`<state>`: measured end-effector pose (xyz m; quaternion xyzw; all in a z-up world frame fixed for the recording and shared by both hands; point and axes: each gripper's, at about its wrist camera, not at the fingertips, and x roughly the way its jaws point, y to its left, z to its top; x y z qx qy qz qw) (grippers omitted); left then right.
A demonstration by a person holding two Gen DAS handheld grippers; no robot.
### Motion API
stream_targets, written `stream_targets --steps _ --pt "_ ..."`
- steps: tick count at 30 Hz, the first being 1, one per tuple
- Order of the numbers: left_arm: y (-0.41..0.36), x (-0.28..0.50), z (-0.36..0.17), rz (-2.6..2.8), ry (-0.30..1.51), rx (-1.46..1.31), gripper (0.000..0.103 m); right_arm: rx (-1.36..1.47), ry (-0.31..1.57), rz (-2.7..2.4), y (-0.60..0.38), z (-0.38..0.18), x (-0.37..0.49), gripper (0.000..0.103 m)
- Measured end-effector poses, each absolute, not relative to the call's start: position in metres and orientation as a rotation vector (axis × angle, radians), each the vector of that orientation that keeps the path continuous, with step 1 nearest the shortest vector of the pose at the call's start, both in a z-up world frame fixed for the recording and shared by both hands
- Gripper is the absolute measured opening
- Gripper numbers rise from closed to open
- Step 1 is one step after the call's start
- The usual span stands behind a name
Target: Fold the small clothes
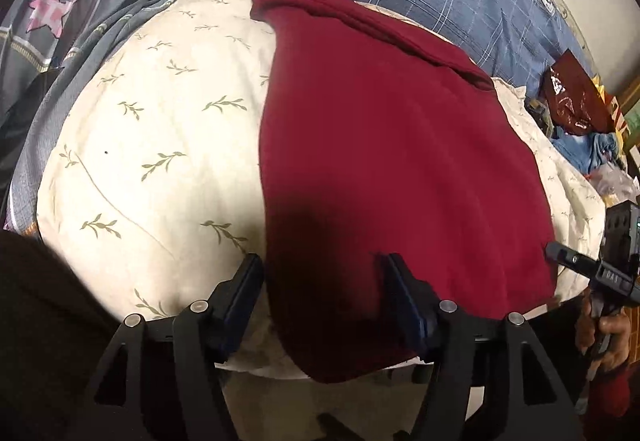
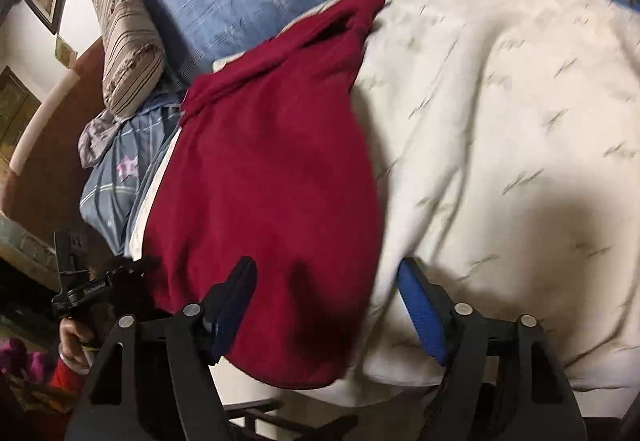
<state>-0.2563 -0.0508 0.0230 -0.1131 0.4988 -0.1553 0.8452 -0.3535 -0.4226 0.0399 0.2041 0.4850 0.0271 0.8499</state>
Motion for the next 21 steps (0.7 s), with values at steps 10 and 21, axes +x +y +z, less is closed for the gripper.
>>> stream_targets --steps 10,21 --pt "-0.055 -0.258 0.022 -0.319 1.070 -0.219 0.062 0.429 0.953 0.122 -0.429 0.054 -0.379 0.022" --pt "-0.054 -0.258 0.021 -0.335 1.074 -0.226 0.065 0.402 1.014 0.213 -0.413 0.033 -0.358 0.043"
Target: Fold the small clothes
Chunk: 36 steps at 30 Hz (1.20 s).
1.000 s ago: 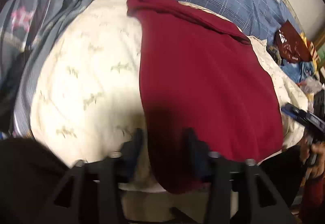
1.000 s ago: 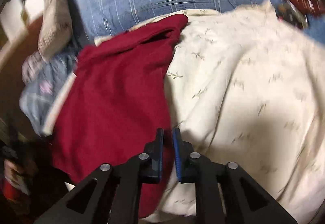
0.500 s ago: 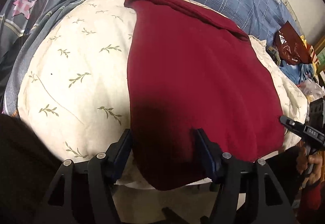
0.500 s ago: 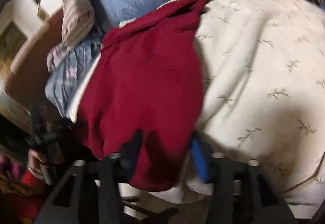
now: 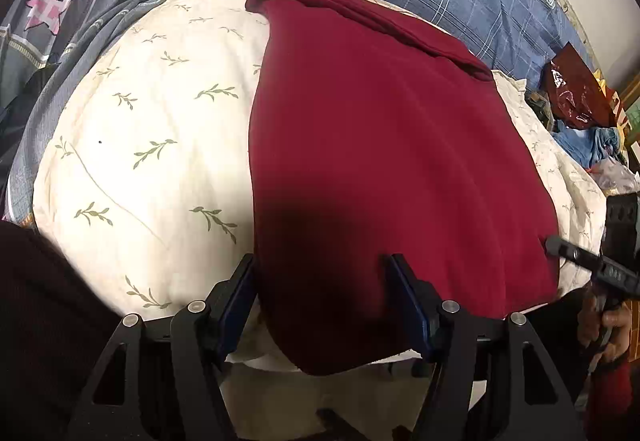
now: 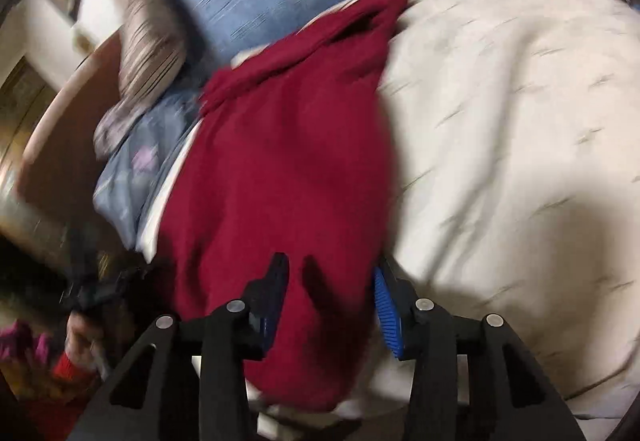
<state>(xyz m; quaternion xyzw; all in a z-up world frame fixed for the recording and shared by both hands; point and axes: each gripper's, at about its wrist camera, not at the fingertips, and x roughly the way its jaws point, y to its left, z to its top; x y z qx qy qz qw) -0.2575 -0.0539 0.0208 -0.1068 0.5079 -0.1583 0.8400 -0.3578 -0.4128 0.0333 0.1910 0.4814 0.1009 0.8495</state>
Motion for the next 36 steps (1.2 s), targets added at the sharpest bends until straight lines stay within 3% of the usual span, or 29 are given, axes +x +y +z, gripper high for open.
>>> stream_targets --steps 5,7,10,12,13,14,15,16,18,28,36 --pt "-0.057 -0.256 0.020 -0.339 1.075 -0.219 0.071 0.420 1.027 0.224 -0.409 0.027 -0.359 0.044" --pt "-0.056 -0.256 0.019 -0.342 1.074 -0.220 0.070 0.463 1.044 0.222 -0.412 0.021 -0.359 0.055" --pt "-0.055 -0.257 0.018 -0.344 1.072 -0.226 0.069 0.457 1.040 0.237 -0.408 0.025 -0.367 0.063" --pt "-0.058 -0.258 0.017 -0.340 1.069 -0.205 0.066 0.447 1.041 0.244 -0.402 0.024 -0.369 0.064" --pt "-0.061 -0.259 0.018 -0.331 1.068 -0.181 0.063 0.445 1.044 0.235 -0.397 0.021 -0.368 0.059" --pt "-0.062 -0.260 0.019 -0.323 1.065 -0.165 0.044 0.441 1.045 0.222 -0.394 0.019 -0.367 0.055" --pt "-0.062 -0.261 0.021 -0.326 1.066 -0.159 0.021 0.426 1.042 0.211 -0.392 0.020 -0.365 0.041" --pt "-0.061 -0.261 0.023 -0.342 1.073 -0.174 0.017 0.415 1.036 0.215 -0.390 0.022 -0.365 0.022" --pt "-0.058 -0.261 0.027 -0.360 1.075 -0.190 0.010 0.434 0.998 0.243 -0.392 0.033 -0.366 0.011" --pt "-0.033 -0.253 0.082 -0.458 0.942 -0.301 0.009 0.476 0.829 0.294 -0.386 0.083 -0.353 0.011" --pt "-0.014 -0.190 0.132 -0.415 0.777 -0.328 0.009 0.512 0.645 0.304 -0.405 0.130 -0.296 0.011"
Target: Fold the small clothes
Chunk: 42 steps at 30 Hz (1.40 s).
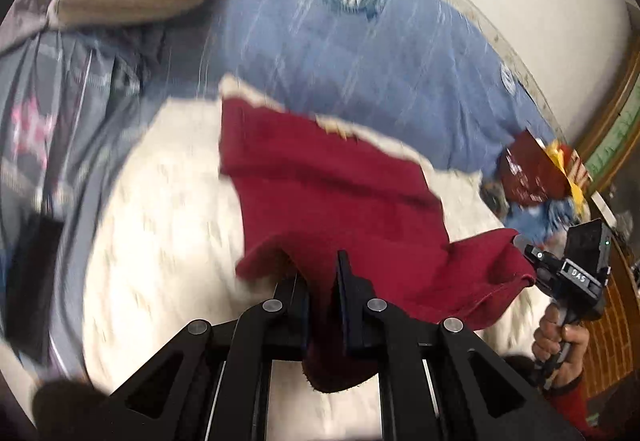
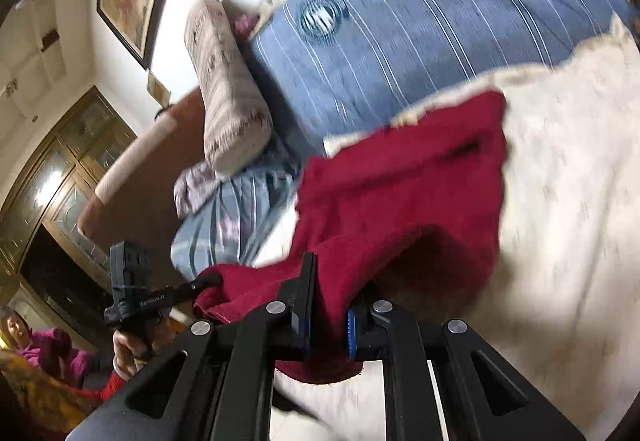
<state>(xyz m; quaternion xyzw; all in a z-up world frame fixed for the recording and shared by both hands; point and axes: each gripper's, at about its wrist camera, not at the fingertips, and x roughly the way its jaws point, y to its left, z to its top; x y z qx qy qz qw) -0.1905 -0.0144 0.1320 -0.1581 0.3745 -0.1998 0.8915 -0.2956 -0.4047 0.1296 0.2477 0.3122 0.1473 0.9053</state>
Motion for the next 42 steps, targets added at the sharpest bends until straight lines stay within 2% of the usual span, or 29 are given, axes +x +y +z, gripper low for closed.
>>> stream_targets --steps 6,16,20,21,22,23,24,26,29,33,37,41,42 --pt "-0.032 -0.117 0.133 -0.355 0.742 -0.308 0.008 0.502 0.602 0.240 -0.424 0.141 -0.215 0.011" --pt "-0.069 0.040 0.085 -0.294 0.841 -0.337 0.009 0.591 0.678 0.117 -0.472 0.085 -0.084 0.011" --pt "-0.074 0.075 0.066 -0.322 0.884 -0.320 0.014 0.654 0.783 0.066 -0.497 0.053 -0.049 0.021" --pt "-0.074 0.080 0.066 -0.329 0.892 -0.321 0.014 0.666 0.785 0.061 -0.500 0.053 -0.049 0.029" --pt "-0.072 0.086 0.066 -0.334 0.893 -0.326 0.015 0.689 0.765 0.049 -0.507 0.057 -0.053 0.042" --pt "-0.071 0.087 0.067 -0.336 0.886 -0.329 0.021 0.708 0.718 0.031 -0.514 0.065 -0.062 0.051" --pt "-0.068 0.086 0.072 -0.308 0.857 -0.315 0.047 0.717 0.681 0.014 -0.519 0.073 -0.069 0.068" --pt "-0.059 0.080 0.080 -0.254 0.786 -0.304 0.084 0.704 0.604 -0.006 -0.526 0.091 -0.092 0.072" --pt "-0.049 0.073 0.087 -0.268 0.744 -0.354 0.083 0.576 0.639 0.057 -0.505 0.106 -0.107 0.071" --pt "-0.051 0.055 0.083 -0.293 0.732 -0.352 0.083 0.447 0.753 0.191 -0.454 0.097 -0.107 0.060" --pt "-0.070 0.072 0.067 -0.277 0.802 -0.260 0.083 0.294 0.858 0.164 -0.420 0.079 -0.079 0.060" --pt "-0.084 0.116 0.036 -0.230 0.933 -0.242 0.083 0.240 0.807 -0.006 -0.433 0.070 -0.023 0.061" --pt "-0.086 0.128 0.026 -0.191 0.965 -0.228 0.083 0.247 0.827 -0.065 -0.443 0.064 -0.011 0.065"
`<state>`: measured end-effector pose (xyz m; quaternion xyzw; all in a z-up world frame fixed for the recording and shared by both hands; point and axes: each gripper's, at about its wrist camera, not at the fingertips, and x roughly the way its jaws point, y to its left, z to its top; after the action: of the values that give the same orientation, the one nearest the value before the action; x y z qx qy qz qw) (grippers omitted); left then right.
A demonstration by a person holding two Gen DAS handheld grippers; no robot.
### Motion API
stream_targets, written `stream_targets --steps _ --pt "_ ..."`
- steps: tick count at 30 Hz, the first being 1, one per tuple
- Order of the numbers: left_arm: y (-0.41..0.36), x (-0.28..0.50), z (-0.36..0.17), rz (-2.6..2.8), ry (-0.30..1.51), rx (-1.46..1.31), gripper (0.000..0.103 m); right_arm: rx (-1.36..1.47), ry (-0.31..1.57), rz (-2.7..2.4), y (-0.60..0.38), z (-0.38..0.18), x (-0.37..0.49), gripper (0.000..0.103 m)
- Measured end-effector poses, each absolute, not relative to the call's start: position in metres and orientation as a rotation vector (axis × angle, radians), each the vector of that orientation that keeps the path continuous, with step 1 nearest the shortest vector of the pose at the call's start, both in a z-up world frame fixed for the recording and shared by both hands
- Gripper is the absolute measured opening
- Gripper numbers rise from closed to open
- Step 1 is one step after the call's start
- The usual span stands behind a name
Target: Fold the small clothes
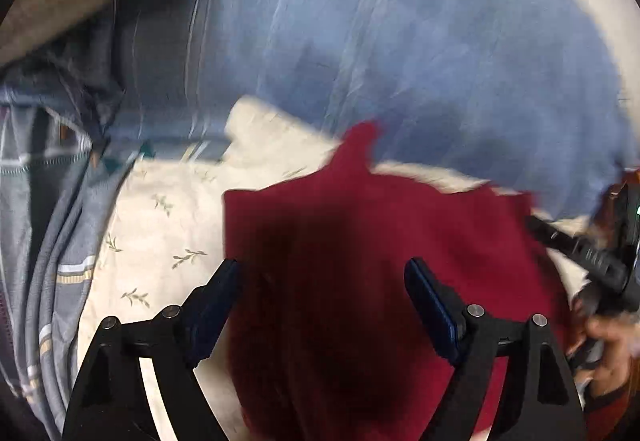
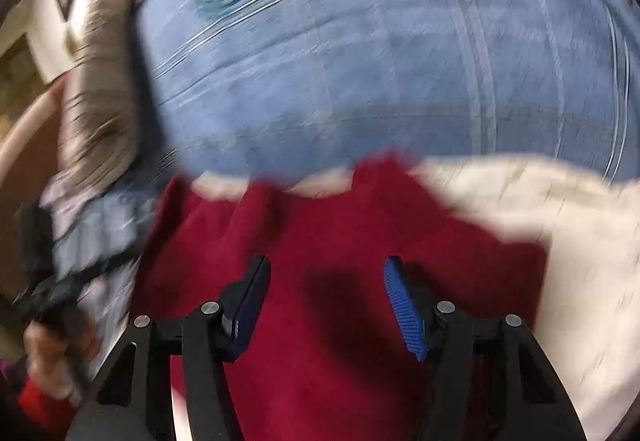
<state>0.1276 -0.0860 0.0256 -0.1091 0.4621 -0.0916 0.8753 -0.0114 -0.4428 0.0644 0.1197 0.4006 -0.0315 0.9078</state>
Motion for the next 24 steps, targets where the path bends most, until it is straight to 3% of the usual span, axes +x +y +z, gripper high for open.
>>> stream_targets --steps 5,13,21,22,23,24 --pt "-0.068 0.145 0.002 -0.204 1.005 -0.307 0.083 0.389 0.941 -0.227 -0.493 0.022 0.015 0.064" --pt "-0.042 0.070 0.033 -0.305 0.882 -0.284 0.084 0.341 0.840 -0.118 -0.473 0.071 -0.077 0.071" --pt "-0.055 0.013 0.026 -0.425 0.921 -0.283 0.081 0.367 0.854 -0.087 -0.467 0.064 -0.153 0.074" --pt "-0.057 0.012 0.024 -0.427 0.922 -0.280 0.077 0.363 0.854 -0.089 -0.466 0.062 -0.157 0.074" --pt "-0.060 0.014 0.022 -0.429 0.929 -0.276 0.060 0.359 0.853 -0.097 -0.466 0.059 -0.160 0.074" --pt "-0.063 0.017 0.018 -0.430 0.946 -0.270 0.034 0.356 0.851 -0.107 -0.465 0.057 -0.158 0.074"
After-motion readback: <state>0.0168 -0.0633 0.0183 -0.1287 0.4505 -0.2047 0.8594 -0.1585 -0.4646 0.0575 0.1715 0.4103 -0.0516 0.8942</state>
